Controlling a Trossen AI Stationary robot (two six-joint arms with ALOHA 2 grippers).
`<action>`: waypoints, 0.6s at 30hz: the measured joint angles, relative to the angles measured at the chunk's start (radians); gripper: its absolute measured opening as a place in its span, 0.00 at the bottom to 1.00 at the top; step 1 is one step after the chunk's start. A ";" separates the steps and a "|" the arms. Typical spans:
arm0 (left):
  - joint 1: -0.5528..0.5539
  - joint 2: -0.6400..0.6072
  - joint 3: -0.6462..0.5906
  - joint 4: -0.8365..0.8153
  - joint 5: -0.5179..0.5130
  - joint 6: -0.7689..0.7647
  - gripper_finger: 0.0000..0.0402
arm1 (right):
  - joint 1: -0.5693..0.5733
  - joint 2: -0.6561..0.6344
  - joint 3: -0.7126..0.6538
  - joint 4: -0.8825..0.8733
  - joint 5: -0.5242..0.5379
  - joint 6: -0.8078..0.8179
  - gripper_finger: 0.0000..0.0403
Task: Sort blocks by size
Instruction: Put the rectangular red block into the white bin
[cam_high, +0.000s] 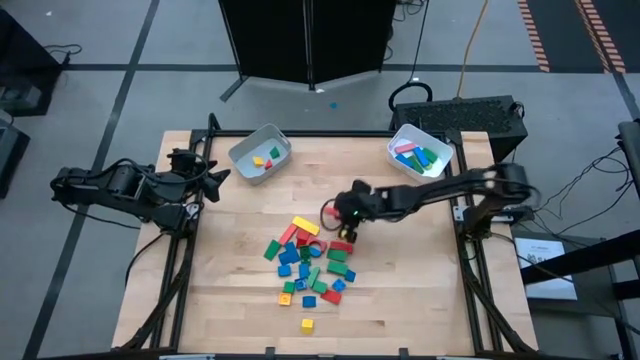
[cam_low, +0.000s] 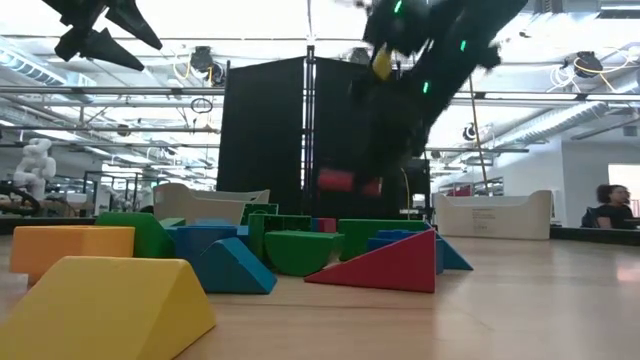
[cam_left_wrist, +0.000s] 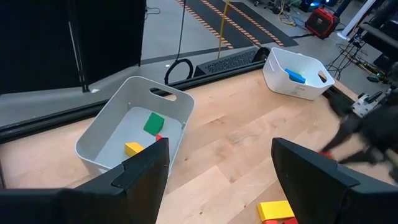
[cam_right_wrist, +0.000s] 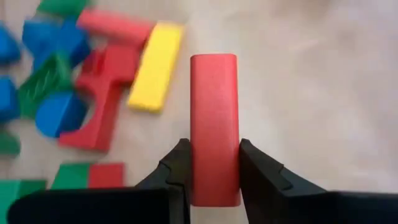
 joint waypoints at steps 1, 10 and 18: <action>0.000 0.000 0.000 0.000 0.000 0.000 0.70 | -0.009 -0.037 0.000 -0.014 0.032 0.006 0.19; 0.000 0.000 0.000 0.000 -0.011 0.002 0.70 | -0.160 -0.388 0.001 -0.277 0.329 0.025 0.19; 0.000 0.000 0.000 0.001 -0.019 0.001 0.70 | -0.371 -0.560 0.001 -0.581 0.438 0.145 0.19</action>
